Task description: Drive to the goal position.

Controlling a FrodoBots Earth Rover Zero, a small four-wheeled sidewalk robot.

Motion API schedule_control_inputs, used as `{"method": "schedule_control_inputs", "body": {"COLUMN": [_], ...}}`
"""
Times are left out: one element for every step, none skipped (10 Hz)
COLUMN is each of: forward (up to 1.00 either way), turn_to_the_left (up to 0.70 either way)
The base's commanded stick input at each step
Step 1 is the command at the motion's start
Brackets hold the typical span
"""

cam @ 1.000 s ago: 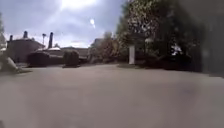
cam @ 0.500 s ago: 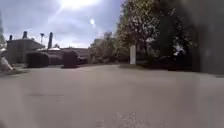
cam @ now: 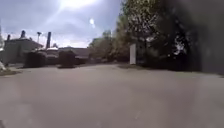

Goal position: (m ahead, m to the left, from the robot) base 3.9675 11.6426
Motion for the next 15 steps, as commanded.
{"method": "schedule_control_inputs", "body": {"forward": [1.0, 1.0, 1.0, 1.0, 1.0, 1.0, 1.0, 1.0, 1.0, 1.0, 1.0, 1.0, 1.0, 1.0, 1.0], "turn_to_the_left": [0.0, 0.0, 0.0, 0.0, 0.0, 0.0, 0.0, 0.0, 0.0, 0.0, 0.0, 0.0, 0.0, 0.0, 0.0]}}
